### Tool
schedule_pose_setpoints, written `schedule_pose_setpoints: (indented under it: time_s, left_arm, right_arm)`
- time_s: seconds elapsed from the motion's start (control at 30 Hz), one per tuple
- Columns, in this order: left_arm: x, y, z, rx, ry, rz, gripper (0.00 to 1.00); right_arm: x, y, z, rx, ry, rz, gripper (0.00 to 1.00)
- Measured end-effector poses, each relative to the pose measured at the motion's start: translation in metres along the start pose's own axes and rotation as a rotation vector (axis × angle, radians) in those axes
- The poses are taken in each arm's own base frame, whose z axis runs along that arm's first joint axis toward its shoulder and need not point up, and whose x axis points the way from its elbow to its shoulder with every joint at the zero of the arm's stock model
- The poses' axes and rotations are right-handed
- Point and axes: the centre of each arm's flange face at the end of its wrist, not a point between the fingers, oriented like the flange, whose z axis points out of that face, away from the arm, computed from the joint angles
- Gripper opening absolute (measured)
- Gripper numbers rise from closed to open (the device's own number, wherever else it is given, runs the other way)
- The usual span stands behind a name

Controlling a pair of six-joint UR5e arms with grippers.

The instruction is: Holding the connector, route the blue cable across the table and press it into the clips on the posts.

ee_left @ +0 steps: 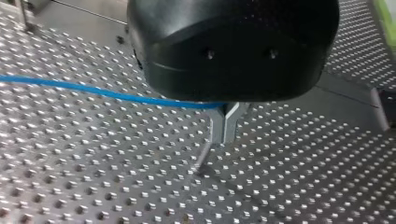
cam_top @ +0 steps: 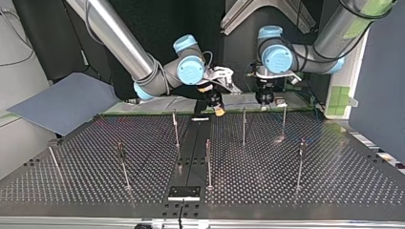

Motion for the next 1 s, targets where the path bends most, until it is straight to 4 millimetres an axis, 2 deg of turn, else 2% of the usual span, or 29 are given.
schedule_pose_setpoints:
  time_s: [0.17, 0.43, 0.7, 1.0]
  left_arm:
    - [0.010, 0.003, 0.004, -0.003, 0.007, -0.004, 0.02]
    - [0.010, 0.005, 0.015, 0.023, -0.009, -0.022, 0.02]
    - [0.028, 0.007, 0.026, 0.035, 0.015, -0.028, 0.02]
    - [0.025, 0.009, 0.033, 0.050, -0.006, -0.048, 0.02]
  right_arm:
    - [0.001, 0.007, 0.003, -0.008, 0.010, 0.008, 0.00]
    - [0.005, 0.012, 0.009, -0.008, 0.054, 0.021, 0.00]
    - [0.002, 0.013, 0.010, -0.006, 0.055, 0.032, 0.00]
    - [-0.005, 0.026, 0.016, -0.024, 0.041, 0.055, 0.00]
